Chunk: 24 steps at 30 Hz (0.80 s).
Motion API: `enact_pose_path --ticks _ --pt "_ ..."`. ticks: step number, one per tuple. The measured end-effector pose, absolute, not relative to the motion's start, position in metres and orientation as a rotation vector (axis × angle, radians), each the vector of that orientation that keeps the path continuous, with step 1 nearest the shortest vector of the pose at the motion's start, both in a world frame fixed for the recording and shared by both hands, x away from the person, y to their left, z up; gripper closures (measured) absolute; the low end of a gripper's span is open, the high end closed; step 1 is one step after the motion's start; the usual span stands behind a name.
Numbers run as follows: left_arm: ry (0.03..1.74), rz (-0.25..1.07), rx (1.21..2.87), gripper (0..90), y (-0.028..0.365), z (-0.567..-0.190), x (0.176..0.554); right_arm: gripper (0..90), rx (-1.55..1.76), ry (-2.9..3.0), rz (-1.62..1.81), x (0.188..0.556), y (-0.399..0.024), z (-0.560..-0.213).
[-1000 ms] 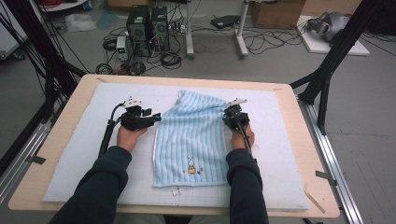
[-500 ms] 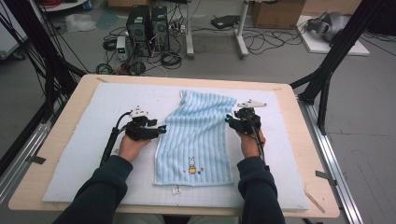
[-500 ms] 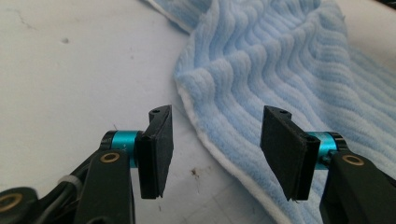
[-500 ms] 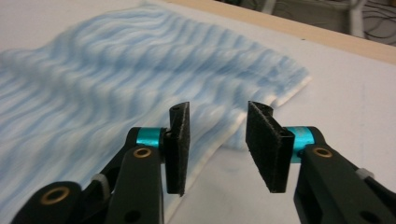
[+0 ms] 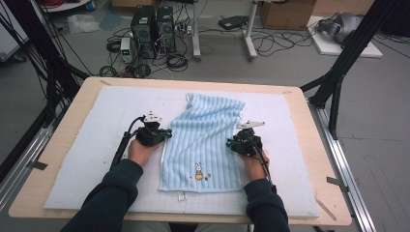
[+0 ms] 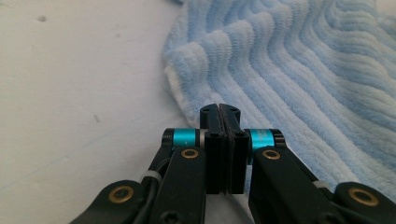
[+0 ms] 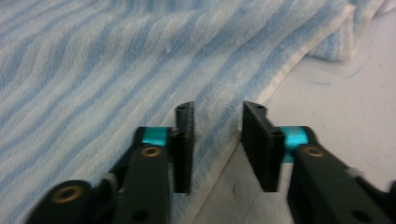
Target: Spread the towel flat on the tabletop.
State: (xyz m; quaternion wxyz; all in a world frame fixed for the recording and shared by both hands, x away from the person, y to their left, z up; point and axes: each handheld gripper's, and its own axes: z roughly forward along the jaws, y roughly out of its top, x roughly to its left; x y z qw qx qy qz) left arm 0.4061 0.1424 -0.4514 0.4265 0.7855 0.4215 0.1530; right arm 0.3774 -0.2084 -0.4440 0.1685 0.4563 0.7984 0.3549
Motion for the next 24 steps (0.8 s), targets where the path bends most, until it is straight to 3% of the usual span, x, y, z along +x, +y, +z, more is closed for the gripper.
enact_pose_path --ticks 2,9,10,14,17,24 --pt "1.053 0.426 1.977 88.6 0.141 -0.451 0.41 85.8 1.291 2.276 1.005 0.379 -0.207 -0.443" --pt "1.112 0.475 1.934 88.3 0.143 -0.45 0.425 85.0 1.321 2.151 0.937 0.389 -0.208 -0.446" --pt "1.105 0.462 1.929 85.4 0.143 -0.45 0.424 82.5 1.311 2.151 0.93 0.389 -0.207 -0.446" --pt "1.118 0.394 1.864 58.1 0.151 -0.446 0.418 71.7 1.296 2.144 0.963 0.381 -0.212 -0.44" --pt "1.084 0.368 1.847 51.3 0.158 -0.443 0.404 68.4 1.27 2.14 0.994 0.37 -0.216 -0.435" --pt "1.028 0.334 1.845 47.5 0.166 -0.439 0.367 60.9 1.21 2.179 1.045 0.335 -0.219 -0.427"
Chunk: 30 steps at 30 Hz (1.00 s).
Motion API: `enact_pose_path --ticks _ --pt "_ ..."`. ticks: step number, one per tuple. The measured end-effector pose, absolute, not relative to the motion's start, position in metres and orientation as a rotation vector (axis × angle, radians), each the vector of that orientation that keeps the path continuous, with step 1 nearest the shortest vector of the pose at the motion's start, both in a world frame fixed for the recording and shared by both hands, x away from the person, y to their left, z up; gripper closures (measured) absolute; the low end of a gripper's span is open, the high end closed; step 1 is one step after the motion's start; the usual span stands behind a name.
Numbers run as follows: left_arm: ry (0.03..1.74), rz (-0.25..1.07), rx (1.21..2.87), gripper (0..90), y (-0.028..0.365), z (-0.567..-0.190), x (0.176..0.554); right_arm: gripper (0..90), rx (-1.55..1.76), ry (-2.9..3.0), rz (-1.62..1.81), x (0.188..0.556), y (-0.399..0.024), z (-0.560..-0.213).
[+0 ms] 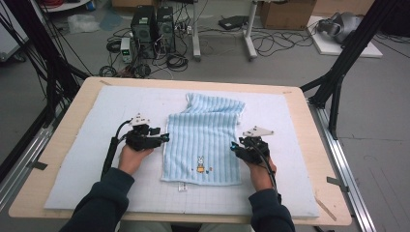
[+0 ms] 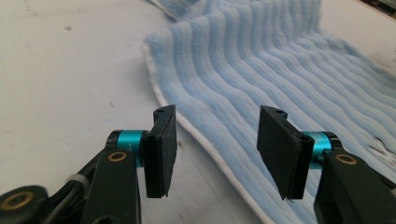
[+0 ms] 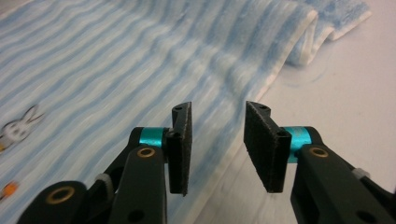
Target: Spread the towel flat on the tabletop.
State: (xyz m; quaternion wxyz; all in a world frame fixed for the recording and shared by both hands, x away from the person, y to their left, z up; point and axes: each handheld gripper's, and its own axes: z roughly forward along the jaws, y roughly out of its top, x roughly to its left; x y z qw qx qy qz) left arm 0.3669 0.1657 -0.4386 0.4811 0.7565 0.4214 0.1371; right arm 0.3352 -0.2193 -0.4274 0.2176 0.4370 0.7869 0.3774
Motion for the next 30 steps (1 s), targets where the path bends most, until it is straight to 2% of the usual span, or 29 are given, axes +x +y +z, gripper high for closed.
enact_pose_path --ticks 7,11,12,14,15,16,17,24,30 --pt "1.005 0.312 1.895 47.8 0.167 -0.444 0.324 60.3 1.165 2.219 1.069 0.303 -0.222 -0.429" --pt "1.007 0.293 1.935 49.7 0.159 -0.451 0.311 63.6 1.165 2.261 1.044 0.289 -0.223 -0.439" --pt "0.983 0.325 1.982 51.0 0.154 -0.451 0.308 64.5 1.163 2.269 1.028 0.288 -0.223 -0.441" --pt "0.96 0.381 2.03 56.5 0.146 -0.451 0.304 72.2 1.167 2.294 1.004 0.285 -0.223 -0.446" --pt "0.935 0.414 2.051 63.0 0.143 -0.451 0.301 76.8 1.168 2.303 1.018 0.284 -0.225 -0.446" --pt "0.917 0.377 2.054 75.9 0.142 -0.451 0.3 83.4 1.172 2.309 1.033 0.284 -0.225 -0.447" --pt "0.922 0.381 2.055 86.2 0.14 -0.451 0.298 86.0 1.157 2.325 1.035 0.282 -0.224 -0.446" --pt "0.868 0.306 2.078 87.4 0.15 -0.449 0.275 86.7 1.13 2.394 1.022 0.263 -0.231 -0.442" --pt "0.808 0.266 2.094 87.4 0.155 -0.449 0.246 86.7 1.077 2.457 1.006 0.232 -0.233 -0.44"
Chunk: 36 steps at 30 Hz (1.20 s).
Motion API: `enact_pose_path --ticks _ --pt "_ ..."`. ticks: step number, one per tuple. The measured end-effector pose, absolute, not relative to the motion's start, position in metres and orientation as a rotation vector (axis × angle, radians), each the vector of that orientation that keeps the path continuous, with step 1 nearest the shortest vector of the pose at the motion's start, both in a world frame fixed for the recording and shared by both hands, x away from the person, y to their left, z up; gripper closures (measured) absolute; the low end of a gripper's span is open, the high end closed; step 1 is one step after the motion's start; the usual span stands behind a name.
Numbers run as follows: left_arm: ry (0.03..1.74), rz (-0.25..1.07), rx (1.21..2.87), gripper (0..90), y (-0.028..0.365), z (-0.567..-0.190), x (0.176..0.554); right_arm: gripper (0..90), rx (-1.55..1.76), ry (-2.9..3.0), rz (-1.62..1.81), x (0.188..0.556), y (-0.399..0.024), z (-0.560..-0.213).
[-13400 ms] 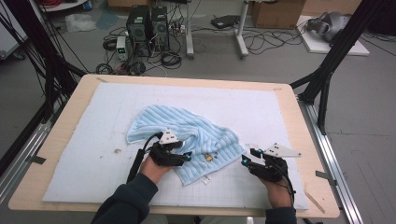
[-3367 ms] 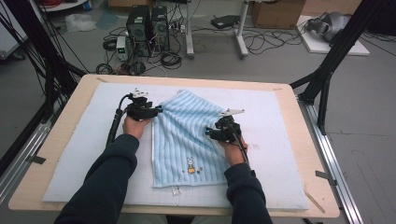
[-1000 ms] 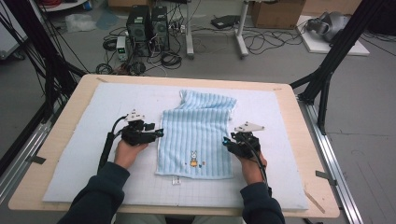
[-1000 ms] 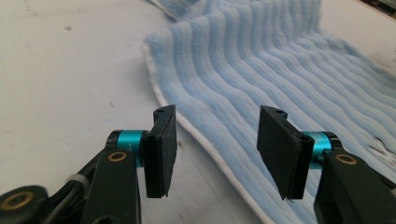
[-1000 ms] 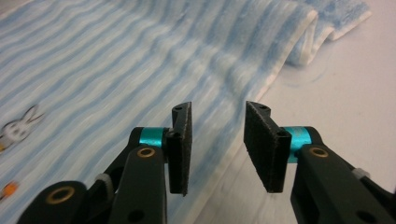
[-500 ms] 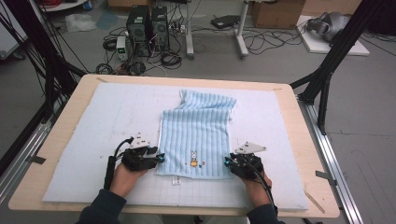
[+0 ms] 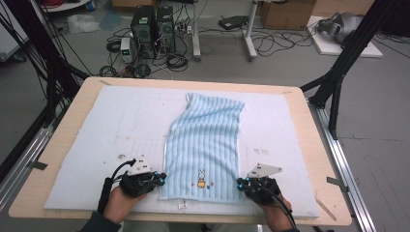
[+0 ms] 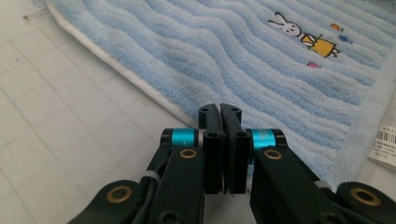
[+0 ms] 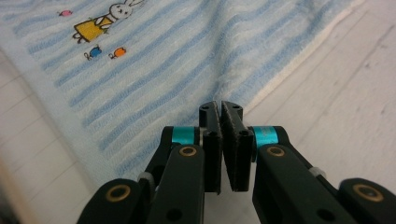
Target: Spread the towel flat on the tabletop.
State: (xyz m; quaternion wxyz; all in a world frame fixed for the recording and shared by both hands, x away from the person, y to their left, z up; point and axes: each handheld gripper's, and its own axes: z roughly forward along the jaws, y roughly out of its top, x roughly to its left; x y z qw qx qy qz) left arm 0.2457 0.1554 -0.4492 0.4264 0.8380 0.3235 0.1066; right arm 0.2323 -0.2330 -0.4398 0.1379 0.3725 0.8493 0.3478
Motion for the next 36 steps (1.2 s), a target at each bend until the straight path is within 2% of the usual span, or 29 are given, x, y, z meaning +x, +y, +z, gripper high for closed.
enact_pose_path --ticks 6,8,10,11,14,16,18,22,25,27,28,29,34,36 --pt "0.762 0.199 2.089 87.2 0.163 -0.451 0.217 84.6 1.037 2.523 0.987 0.204 -0.233 -0.437" --pt "0.768 0.208 2.072 82.2 0.165 -0.449 0.215 64.6 1.034 2.509 0.971 0.199 -0.232 -0.434" --pt "0.815 0.247 2.044 64.0 0.166 -0.447 0.221 59.2 1.07 2.452 0.997 0.204 -0.232 -0.43" --pt "0.837 0.268 2.018 57.8 0.168 -0.446 0.227 56.0 1.082 2.419 1.014 0.21 -0.232 -0.428" --pt "0.896 0.308 1.936 50.8 0.176 -0.439 0.246 42.0 1.09 2.325 1.08 0.232 -0.227 -0.425" --pt "0.924 0.331 1.886 50.5 0.184 -0.432 0.261 40.4 1.092 2.306 1.12 0.249 -0.221 -0.427" --pt "0.953 0.35 1.833 49.8 0.191 -0.424 0.278 43.0 1.091 2.312 1.128 0.265 -0.211 -0.429" --pt "0.978 0.38 1.742 49.8 0.199 -0.411 0.305 60.6 1.032 2.411 1.085 0.284 -0.187 -0.436" --pt "0.994 0.387 1.722 49.8 0.199 -0.405 0.32 68.2 1.0 2.481 1.045 0.287 -0.177 -0.442" --pt "0.982 0.4 1.738 50.0 0.197 -0.401 0.329 77.0 0.989 2.479 1.062 0.283 -0.178 -0.444" --pt "0.976 0.399 1.743 50.0 0.195 -0.4 0.333 84.3 0.981 2.497 1.067 0.282 -0.179 -0.443" --pt "0.971 0.406 1.75 50.1 0.194 -0.399 0.337 86.7 0.969 2.516 1.067 0.28 -0.18 -0.442" --pt "0.967 0.38 1.783 50.2 0.184 -0.407 0.356 87.1 0.855 2.643 1.055 0.257 -0.189 -0.438" --pt "0.975 0.352 1.815 50.2 0.178 -0.417 0.364 83.0 0.844 2.651 1.056 0.248 -0.195 -0.438"
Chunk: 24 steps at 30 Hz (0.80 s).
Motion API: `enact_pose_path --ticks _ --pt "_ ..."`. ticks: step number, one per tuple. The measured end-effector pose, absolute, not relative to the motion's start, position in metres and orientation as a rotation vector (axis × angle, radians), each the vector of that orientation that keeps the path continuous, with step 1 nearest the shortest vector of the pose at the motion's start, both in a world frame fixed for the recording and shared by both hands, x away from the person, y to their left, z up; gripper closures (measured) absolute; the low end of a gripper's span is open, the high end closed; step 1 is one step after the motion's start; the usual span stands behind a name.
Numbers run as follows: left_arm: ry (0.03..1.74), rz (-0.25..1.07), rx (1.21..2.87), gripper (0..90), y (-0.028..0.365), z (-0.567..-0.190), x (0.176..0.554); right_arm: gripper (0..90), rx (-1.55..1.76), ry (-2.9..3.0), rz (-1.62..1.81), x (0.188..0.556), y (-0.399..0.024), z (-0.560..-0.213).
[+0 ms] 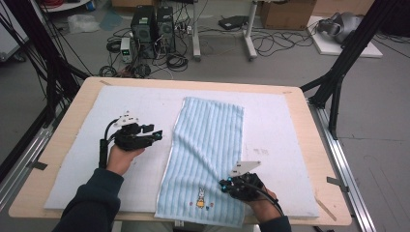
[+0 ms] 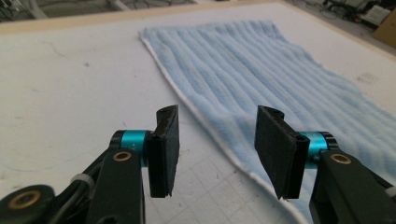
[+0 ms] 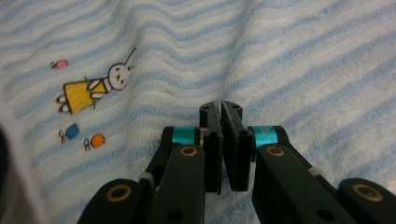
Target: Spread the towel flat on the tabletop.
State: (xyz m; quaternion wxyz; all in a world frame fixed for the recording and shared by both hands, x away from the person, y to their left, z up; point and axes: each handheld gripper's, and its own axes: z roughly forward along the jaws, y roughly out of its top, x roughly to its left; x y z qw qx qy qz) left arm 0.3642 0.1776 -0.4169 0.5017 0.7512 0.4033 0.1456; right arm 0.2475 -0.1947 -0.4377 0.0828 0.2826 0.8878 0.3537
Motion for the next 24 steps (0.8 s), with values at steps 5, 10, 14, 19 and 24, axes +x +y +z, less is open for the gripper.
enact_pose_path --ticks 5,10,14,19,24 --pt "0.983 0.292 1.867 50.2 0.157 -0.434 0.375 68.9 0.94 2.507 1.184 0.253 -0.209 -0.433" --pt "0.994 0.277 1.902 52.6 0.137 -0.447 0.378 66.7 1.061 2.379 1.191 0.27 -0.223 -0.43" --pt "0.904 0.349 2.054 69.1 0.119 -0.451 0.371 64.7 1.125 2.297 1.189 0.278 -0.231 -0.43" --pt "0.89 0.384 2.131 87.4 0.122 -0.445 0.361 63.7 1.16 2.274 1.184 0.279 -0.237 -0.433" --pt "0.888 0.357 2.137 87.4 0.14 -0.444 0.345 63.7 1.162 2.277 1.18 0.28 -0.236 -0.433"
